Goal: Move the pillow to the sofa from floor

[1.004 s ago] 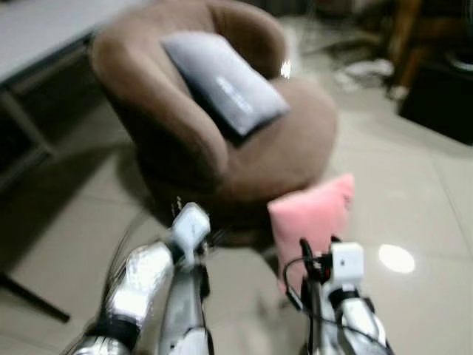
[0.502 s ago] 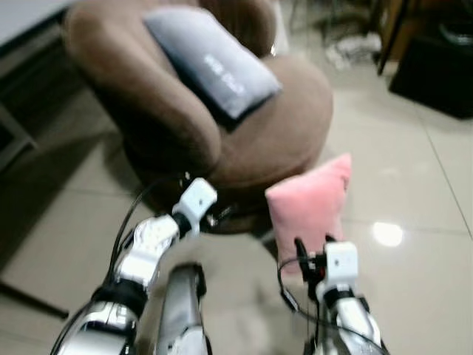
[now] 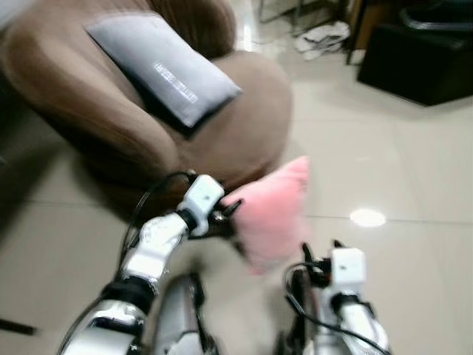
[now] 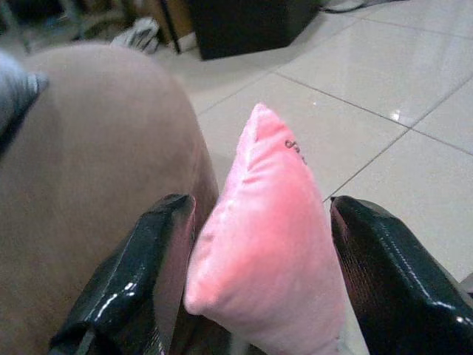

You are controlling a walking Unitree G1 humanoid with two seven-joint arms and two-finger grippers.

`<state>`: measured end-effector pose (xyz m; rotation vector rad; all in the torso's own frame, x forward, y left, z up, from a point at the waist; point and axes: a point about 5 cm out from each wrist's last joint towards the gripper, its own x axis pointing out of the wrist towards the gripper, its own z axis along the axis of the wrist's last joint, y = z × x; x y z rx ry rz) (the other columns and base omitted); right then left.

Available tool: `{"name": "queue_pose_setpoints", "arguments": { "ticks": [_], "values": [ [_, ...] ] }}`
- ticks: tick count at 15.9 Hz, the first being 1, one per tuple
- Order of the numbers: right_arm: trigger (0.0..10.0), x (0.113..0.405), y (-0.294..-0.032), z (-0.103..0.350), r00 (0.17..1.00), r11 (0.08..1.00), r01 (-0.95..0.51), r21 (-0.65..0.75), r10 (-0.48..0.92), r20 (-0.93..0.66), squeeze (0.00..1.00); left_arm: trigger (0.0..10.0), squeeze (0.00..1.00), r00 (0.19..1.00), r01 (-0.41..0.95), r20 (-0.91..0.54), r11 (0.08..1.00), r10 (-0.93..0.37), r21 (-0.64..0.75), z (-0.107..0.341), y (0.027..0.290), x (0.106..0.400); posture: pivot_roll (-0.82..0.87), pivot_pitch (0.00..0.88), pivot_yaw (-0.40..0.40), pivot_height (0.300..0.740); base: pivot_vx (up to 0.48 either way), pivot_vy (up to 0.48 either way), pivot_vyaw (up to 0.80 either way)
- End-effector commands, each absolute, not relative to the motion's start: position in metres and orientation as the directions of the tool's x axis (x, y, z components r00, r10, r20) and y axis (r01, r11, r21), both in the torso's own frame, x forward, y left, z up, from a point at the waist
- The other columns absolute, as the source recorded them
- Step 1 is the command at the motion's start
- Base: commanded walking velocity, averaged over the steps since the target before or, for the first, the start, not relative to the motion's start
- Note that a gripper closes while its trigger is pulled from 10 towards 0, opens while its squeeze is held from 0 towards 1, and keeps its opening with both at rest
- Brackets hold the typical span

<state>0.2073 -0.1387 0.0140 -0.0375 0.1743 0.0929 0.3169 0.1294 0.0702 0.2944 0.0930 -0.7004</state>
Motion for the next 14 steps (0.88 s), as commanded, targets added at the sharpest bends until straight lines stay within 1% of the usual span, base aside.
{"name": "queue_pose_setpoints", "arguments": {
  "ticks": [1, 3, 5, 8, 14],
  "values": [
    [10.0, 0.206, -0.138, 0.013, 0.978, 0.993, -0.113, -0.036, 0.105, -0.181, 0.00, 10.0, 0.00, 0.771, 0.637, -0.193, 0.741, -0.607, 0.214, 0.065, 0.130, 0.314, -0.02, 0.083, 0.117, 0.517, 0.000, -0.446, 0.00],
    [10.0, 0.205, -0.137, 0.013, 0.976, 0.992, -0.120, -0.032, 0.112, -0.187, 0.00, 10.0, 0.00, 0.784, 0.620, -0.202, 0.759, -0.587, 0.200, 0.062, 0.132, 0.314, -0.02, 0.087, 0.115, 0.517, 0.131, -0.422, 0.00],
    [10.0, 0.205, -0.137, 0.012, 0.975, 0.992, -0.121, -0.031, 0.113, -0.192, 0.00, 10.0, 0.00, 0.791, 0.610, -0.209, 0.767, -0.575, 0.201, 0.061, 0.133, 0.315, -0.02, 0.088, 0.114, 0.517, 0.388, 0.000, 0.00],
    [10.0, 0.203, -0.137, 0.011, 0.973, 0.992, -0.122, -0.031, 0.114, -0.201, 0.00, 10.0, 0.00, 0.827, 0.556, -0.238, 0.804, -0.510, 0.209, 0.057, 0.139, 0.318, -0.02, 0.091, 0.112, 0.517, 0.000, 0.000, 0.00],
    [10.0, 0.203, -0.139, 0.010, 0.968, 0.992, -0.120, -0.029, 0.111, -0.227, 0.00, 10.0, 0.00, 0.851, 0.517, -0.230, 0.829, -0.472, 0.213, 0.053, 0.140, 0.316, -0.01, 0.088, 0.106, 0.517, 0.000, 0.000, 0.00]
  ]
}}
